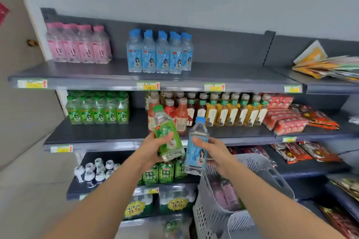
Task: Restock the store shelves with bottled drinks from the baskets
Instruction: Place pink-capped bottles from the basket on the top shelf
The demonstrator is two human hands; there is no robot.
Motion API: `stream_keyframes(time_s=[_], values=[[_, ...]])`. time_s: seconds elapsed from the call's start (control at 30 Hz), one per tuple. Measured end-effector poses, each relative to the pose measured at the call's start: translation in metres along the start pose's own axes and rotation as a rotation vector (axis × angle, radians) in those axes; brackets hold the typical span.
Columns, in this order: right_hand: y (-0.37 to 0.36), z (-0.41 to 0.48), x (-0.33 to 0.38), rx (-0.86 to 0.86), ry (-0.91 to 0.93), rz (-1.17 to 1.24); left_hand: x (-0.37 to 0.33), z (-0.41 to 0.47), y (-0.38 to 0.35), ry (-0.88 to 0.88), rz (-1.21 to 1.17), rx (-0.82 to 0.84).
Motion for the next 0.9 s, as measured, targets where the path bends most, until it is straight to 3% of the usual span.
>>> stream_keyframes(time_s=[0.4, 0.9], values=[[-0.027, 0.013, 0.153, -0.022, 0.319, -0.005, -0.127, 0.033, 0.0, -0.278, -0.019, -0.186], [-0.007, 0.069, 0.279, -0.17, 0.522, 0.076, -0.211, 0.116, 0.009, -0.489, 0.071, -0.115]])
Point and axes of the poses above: each hand's wrist, its own z-axis towards the middle knuckle, its own y-axis out of the back of the hand, x = y × z, the point moved 9 cm from there along z, towards the middle knuckle, and after that the axes turned 10 degrees about -y, right-handed, at the moved point
